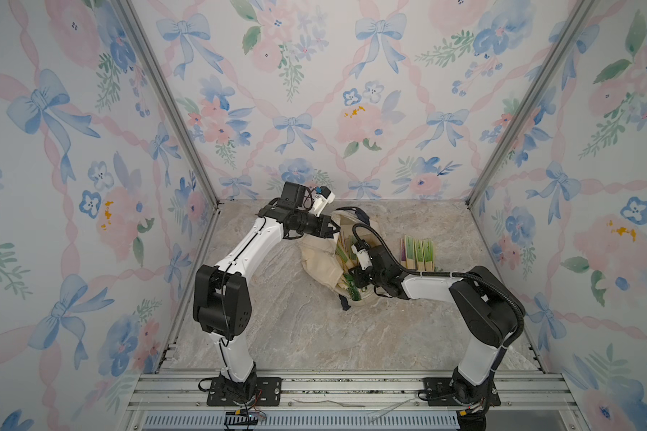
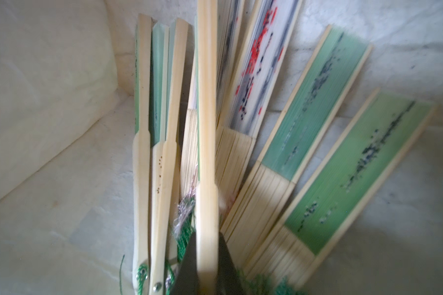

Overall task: Take out the folding fans from the tote bags
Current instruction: Pick up the folding fan from the canvas bag.

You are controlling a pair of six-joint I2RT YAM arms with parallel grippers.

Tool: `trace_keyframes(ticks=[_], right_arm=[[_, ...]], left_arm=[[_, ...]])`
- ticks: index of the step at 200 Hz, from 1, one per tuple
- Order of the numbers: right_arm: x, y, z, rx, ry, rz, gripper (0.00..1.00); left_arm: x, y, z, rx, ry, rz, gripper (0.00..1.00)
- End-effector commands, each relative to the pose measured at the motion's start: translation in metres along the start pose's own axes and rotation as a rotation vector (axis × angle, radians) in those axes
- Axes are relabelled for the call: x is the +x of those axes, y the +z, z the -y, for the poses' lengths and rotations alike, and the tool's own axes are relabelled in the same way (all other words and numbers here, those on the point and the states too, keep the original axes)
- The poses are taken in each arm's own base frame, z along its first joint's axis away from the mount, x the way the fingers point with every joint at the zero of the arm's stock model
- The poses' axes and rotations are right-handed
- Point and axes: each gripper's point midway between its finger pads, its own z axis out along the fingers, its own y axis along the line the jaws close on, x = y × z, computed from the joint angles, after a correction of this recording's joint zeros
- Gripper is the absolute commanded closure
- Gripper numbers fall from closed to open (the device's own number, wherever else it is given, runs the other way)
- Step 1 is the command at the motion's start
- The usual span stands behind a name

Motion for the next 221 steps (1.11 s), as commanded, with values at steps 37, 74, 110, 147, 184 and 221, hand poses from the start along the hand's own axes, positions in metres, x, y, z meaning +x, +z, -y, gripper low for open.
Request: trace_keyframes(ticks=[37,74,110,147,184,221], right_arm=[[-0.025,-0.050,-0.013,-0.036,-0.039,0.111,1.00],[-0.006,-0.073,-0.011,-0.027,-0.070,0.093,1.00],[0.008,-0.098,-0.014,-0.045,-0.091,0.115,1.00],[0.019,-0.130,-0.025,-0.099,-0.138,0.140,1.00],[0.017,-0.172,-0.029,-0.114,-0.154,0.189,1.00],[-0.022,-0.236,-0.008,-0.077,-0.050,0.429,1.00]], left_arm=[[-0.011,-0.007,0.012,0.030,0.036,0.033,1.00],[-0.014,-0.009,0.012,0.029,0.039,0.040,1.00],[-0.013,-0.008,0.011,0.030,0.037,0.038,1.00],[-0.013,-0.007,0.009,0.029,0.034,0.035,1.00],[-0.013,-0.012,0.000,-0.048,0.034,0.045,1.00],[-0.013,-0.012,0.000,-0.046,0.027,0.047,1.00]])
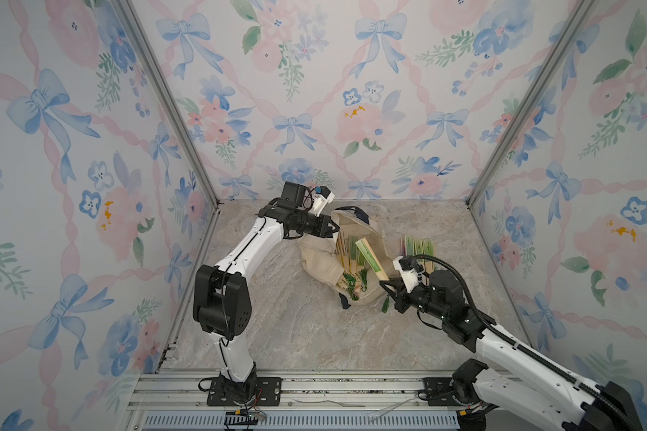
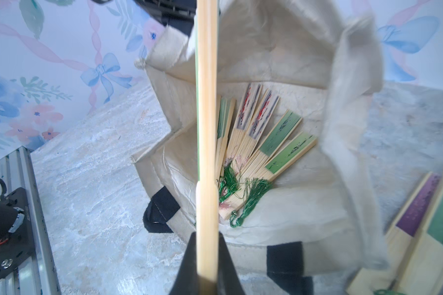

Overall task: Take out the folding fans from the tote bags
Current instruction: Pick up the folding fan from the canvas bag, then place the folding fan at the center of the board.

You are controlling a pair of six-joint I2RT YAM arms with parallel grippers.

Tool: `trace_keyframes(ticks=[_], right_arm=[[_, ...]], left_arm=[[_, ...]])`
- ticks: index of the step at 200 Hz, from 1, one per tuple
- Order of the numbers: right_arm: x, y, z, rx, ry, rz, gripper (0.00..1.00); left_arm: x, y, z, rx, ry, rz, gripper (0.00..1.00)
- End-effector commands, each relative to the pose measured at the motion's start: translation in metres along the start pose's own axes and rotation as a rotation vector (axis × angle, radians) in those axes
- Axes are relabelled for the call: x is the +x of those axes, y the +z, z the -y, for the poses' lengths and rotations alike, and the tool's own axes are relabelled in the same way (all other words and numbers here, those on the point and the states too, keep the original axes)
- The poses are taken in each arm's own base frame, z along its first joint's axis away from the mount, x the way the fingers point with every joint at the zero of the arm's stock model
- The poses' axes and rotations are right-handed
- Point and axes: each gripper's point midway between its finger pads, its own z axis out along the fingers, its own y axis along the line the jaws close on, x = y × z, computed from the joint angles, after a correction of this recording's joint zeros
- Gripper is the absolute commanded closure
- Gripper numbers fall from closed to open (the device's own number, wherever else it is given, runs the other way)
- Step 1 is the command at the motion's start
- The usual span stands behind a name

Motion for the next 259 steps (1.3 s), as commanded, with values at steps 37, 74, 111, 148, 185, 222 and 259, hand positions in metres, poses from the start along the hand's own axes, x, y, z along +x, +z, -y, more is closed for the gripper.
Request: trace_keyframes(ticks=[37,74,111,148,185,222,259], right_arm=[[-0.060,-0.072,0.062,0.172,0.203,0.294,1.00],[-0.043,-0.063,0.127,0.330,0.343,0.160,1.00],[0.000,-0.023,0.179,0.425,0.459,-0.054,1.00],[0.061,0.012,0.224,0.535,0.592,-0.298,1.00],[0.102,0.036,0.240,0.547,0.699,-0.441,1.00],[0.117,0.037,0.241,0.567,0.726,-0.499,0.54],[0.086,0.022,0.230,0.550,0.654,-0.457,0.42]], left_arm=[[-0.013,-0.012,0.007,-0.007,0.025,0.045,1.00],[-0.014,-0.014,0.013,0.013,0.045,0.049,1.00],[-0.014,-0.017,0.016,0.021,0.056,0.052,1.00],[-0.013,-0.016,0.017,0.026,0.052,0.048,1.00],[-0.011,-0.017,0.019,0.028,0.054,0.047,1.00],[-0.010,-0.020,0.021,0.027,0.057,0.051,1.00],[-0.010,-0.019,0.020,0.026,0.052,0.049,1.00]])
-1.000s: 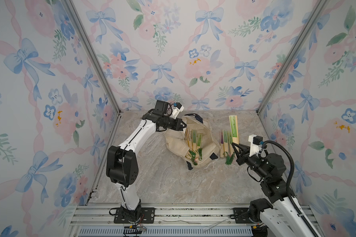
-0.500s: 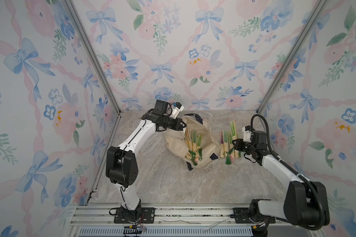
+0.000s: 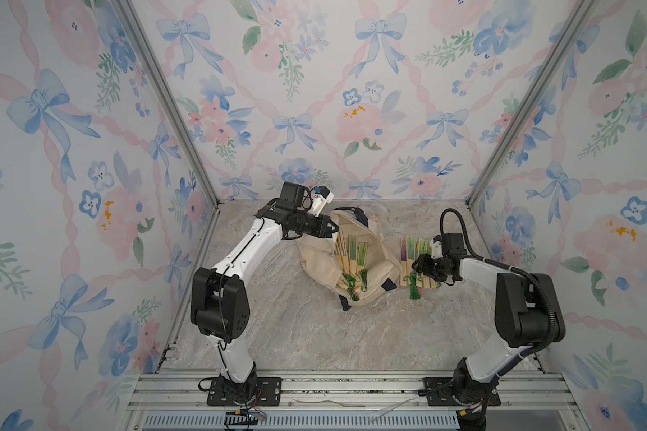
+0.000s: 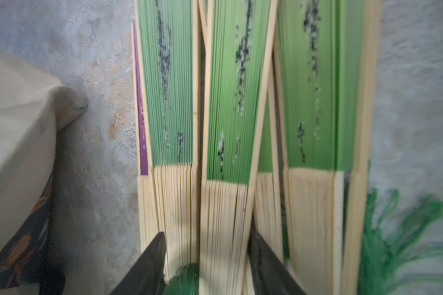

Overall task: Take out the folding fans from the tote bags
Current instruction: Place the folding fan at the center of the board.

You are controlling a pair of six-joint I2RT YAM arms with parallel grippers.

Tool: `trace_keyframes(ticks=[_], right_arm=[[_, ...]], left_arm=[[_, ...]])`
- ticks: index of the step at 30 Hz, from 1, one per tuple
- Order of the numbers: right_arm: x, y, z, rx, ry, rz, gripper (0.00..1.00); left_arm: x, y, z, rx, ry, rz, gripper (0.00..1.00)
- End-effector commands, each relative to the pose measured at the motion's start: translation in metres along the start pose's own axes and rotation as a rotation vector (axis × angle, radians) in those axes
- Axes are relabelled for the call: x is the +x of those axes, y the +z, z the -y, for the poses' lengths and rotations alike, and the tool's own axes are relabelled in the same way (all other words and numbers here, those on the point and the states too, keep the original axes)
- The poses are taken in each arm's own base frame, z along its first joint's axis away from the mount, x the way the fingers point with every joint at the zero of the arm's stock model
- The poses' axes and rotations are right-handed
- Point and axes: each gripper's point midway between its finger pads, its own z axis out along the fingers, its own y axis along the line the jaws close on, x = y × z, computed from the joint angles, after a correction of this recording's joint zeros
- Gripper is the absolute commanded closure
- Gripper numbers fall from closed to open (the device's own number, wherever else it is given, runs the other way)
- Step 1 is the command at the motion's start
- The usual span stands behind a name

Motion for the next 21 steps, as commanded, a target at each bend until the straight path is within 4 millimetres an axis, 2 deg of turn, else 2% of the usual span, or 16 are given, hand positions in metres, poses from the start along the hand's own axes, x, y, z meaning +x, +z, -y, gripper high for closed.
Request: trace_keyframes(ticks=[1,6,11,14,17,21], right_arm=[[-0.009,-0.031,-0.012,-0.006,-0.047,0.041,0.42],[-0.019,-0.082,-0.044,-0.132,-0.122,0.152,0.34],[-0.015,-0.135,-0.105,-0.447,-0.262,0.250,0.32],[-0.006,-0.157,-0.131,-0.556,-0.353,0.318,0.33],[0.010,-0.164,-0.157,-0.608,-0.454,0.357,0.33],[0.037,-0.152,-0.185,-0.589,-0.583,0.377,0.34]], left_arm=[[-0.010,-0.012,0.013,0.022,0.042,0.040,1.00],[-0.010,-0.012,0.013,0.019,0.041,0.040,1.00],[-0.012,-0.012,0.015,0.026,0.046,0.043,1.00],[-0.013,-0.014,0.017,0.031,0.060,0.046,1.00],[-0.014,-0.014,0.018,0.032,0.062,0.047,1.00],[-0.015,-0.014,0.019,0.036,0.063,0.049,1.00]])
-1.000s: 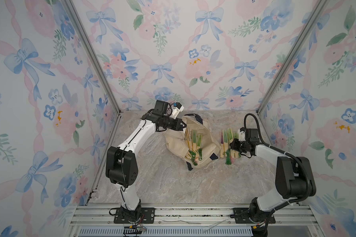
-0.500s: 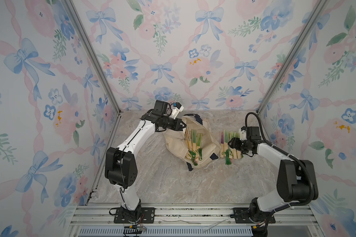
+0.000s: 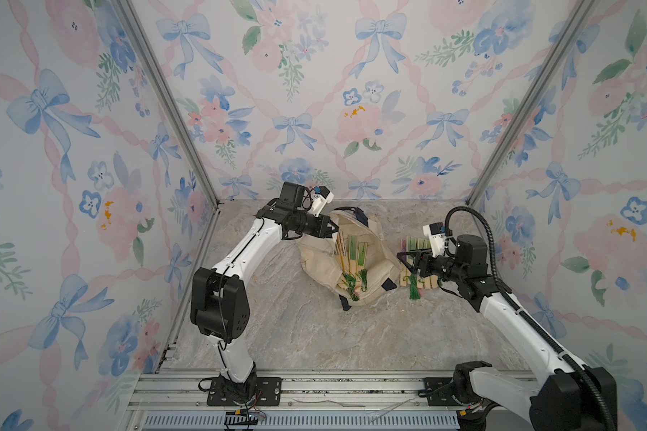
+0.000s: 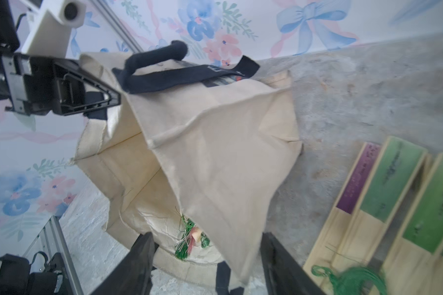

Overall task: Take out the folding fans from the tote bags
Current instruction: Place the folding fan at the center of the board, then pick up the folding fan from the canvas bag.

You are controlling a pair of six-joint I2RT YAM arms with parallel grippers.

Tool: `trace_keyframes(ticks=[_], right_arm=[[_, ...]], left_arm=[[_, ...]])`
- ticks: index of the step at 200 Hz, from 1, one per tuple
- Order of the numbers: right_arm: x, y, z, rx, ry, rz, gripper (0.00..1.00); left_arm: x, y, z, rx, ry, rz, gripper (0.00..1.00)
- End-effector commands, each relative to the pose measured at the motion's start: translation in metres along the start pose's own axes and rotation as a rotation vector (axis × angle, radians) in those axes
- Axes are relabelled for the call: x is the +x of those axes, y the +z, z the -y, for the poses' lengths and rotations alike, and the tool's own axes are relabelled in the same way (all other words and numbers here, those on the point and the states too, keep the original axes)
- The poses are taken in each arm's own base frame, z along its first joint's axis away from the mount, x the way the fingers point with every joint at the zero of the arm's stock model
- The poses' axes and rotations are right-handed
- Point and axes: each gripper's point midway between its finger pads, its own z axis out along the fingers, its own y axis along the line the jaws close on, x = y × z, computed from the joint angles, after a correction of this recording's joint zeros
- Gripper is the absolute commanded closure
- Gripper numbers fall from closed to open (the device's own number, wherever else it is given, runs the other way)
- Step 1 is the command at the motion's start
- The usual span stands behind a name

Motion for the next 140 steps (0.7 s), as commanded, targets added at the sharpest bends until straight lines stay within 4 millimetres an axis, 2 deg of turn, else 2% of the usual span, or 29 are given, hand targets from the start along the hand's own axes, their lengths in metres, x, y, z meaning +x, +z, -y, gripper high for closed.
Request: trace_keyframes(ticks=[1,31,66,85,98,104,109,140], right_arm=[[0.008,0.018,-0.026,-0.024,-0.146,0.026,0.34],[0.033,0.056,-0.050,-0.046,-0.187,-0.005,0.34],[0.076,0.111,-0.069,-0.044,-0.222,-0.135,0.37],[0.095,0.139,-0.063,0.037,-0.217,-0.227,0.40],[0.105,0.151,-0.061,0.052,-0.219,-0.282,0.41],[0.102,0.153,-0.063,0.051,-0.221,-0.281,0.41],[0.112,0.160,-0.057,0.066,-0.214,-0.308,0.41],[0.109,0.181,-0.050,0.069,-0.161,-0.293,0.41]], left_arm=[[-0.015,-0.014,0.019,0.036,0.062,0.049,1.00],[-0.015,-0.014,0.022,0.047,0.067,0.049,1.00],[-0.014,-0.015,0.027,0.065,0.079,0.048,1.00],[-0.014,-0.016,0.030,0.079,0.090,0.049,1.00],[-0.013,-0.018,0.033,0.089,0.099,0.050,1.00],[-0.012,-0.019,0.035,0.095,0.104,0.050,1.00],[-0.011,-0.020,0.036,0.097,0.108,0.050,1.00],[-0.008,-0.023,0.042,0.110,0.133,0.052,1.00]])
